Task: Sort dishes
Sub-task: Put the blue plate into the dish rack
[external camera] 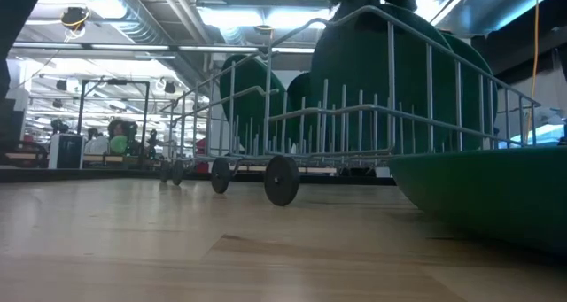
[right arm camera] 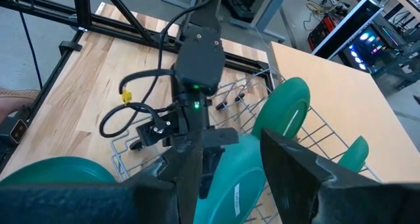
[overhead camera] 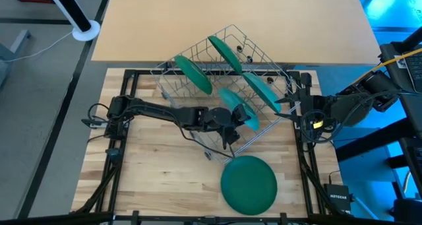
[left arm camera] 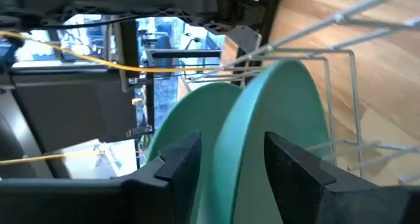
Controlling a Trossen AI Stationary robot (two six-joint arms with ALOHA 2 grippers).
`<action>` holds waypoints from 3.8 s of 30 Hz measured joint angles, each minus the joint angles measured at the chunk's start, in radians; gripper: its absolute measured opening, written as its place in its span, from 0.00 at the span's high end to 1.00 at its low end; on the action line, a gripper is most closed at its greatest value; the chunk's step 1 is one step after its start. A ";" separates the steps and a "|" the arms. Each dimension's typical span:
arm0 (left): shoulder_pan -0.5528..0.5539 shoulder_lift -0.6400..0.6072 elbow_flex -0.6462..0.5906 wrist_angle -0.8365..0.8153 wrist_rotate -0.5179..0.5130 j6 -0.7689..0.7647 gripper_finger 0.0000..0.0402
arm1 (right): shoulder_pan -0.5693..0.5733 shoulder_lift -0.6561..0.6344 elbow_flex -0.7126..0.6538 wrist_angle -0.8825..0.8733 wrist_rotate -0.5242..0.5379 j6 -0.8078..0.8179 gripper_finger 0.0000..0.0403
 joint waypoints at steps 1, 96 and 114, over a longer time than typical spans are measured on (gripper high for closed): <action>-0.006 0.000 0.000 0.007 -0.005 -0.009 0.61 | 0.000 0.000 0.000 0.000 0.000 0.000 0.61; -0.469 0.269 0.001 -0.297 -0.047 -3.067 0.61 | 0.001 0.223 0.000 0.000 -0.567 0.352 0.61; -0.416 0.290 0.001 -0.288 -0.029 -3.051 0.61 | 0.001 0.223 0.000 0.000 -0.557 0.343 0.61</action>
